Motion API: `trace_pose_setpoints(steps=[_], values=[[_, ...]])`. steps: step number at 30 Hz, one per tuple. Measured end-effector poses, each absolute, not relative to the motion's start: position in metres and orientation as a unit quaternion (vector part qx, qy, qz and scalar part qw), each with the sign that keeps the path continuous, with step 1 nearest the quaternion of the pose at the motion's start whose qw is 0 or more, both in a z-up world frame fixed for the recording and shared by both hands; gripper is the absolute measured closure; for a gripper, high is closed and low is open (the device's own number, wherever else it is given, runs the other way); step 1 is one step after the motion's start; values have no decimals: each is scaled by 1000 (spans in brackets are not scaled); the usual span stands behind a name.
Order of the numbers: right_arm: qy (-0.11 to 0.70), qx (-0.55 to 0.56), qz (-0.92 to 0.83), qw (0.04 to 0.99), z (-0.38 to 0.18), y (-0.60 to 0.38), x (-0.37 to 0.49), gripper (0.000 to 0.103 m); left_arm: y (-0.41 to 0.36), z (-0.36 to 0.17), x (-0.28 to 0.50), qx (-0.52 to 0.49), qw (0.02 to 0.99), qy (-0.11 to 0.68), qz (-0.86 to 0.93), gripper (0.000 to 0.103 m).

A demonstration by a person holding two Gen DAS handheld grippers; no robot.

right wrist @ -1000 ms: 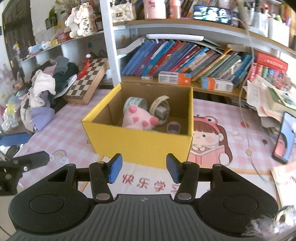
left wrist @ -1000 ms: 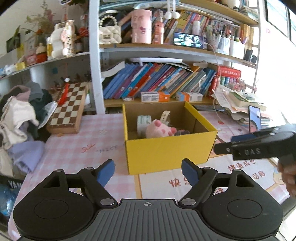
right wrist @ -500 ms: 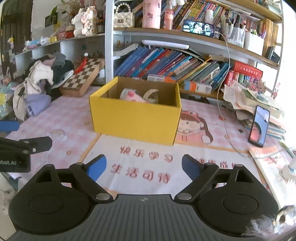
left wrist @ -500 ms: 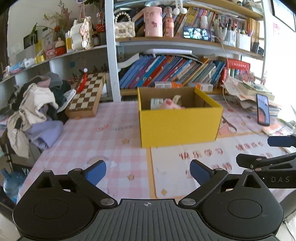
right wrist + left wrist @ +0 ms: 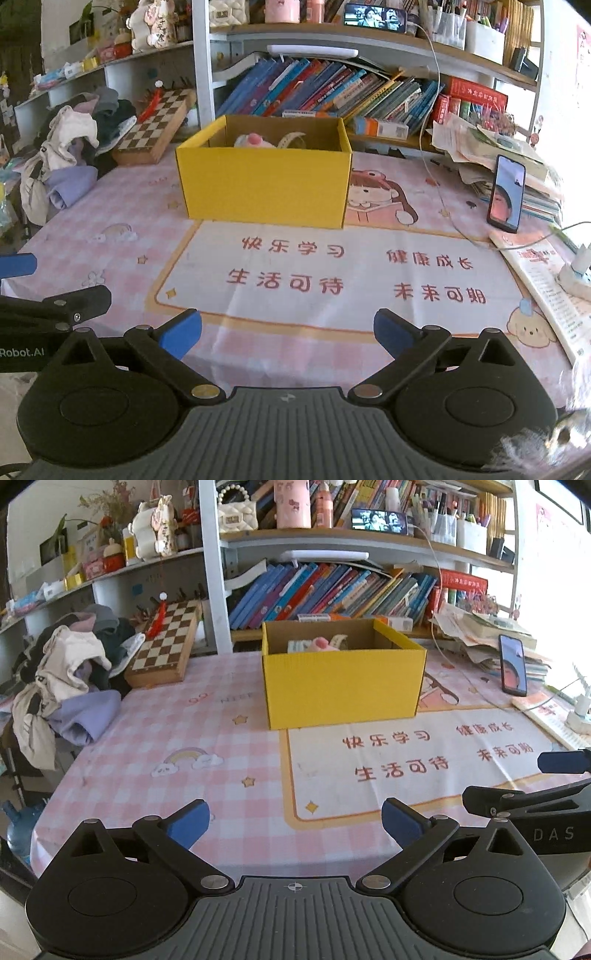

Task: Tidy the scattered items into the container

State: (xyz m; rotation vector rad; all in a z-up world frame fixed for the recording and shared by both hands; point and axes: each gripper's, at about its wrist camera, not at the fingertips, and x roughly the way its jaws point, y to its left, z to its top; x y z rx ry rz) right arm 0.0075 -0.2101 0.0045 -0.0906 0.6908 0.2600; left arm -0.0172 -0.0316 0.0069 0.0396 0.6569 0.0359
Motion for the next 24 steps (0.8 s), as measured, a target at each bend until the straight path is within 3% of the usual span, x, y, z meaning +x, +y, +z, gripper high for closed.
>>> trace_pose_setpoints(steps=[24], values=[[359, -55, 130, 923, -3, -205, -1, 0, -24, -2, -28, 3, 937, 347, 32, 0]])
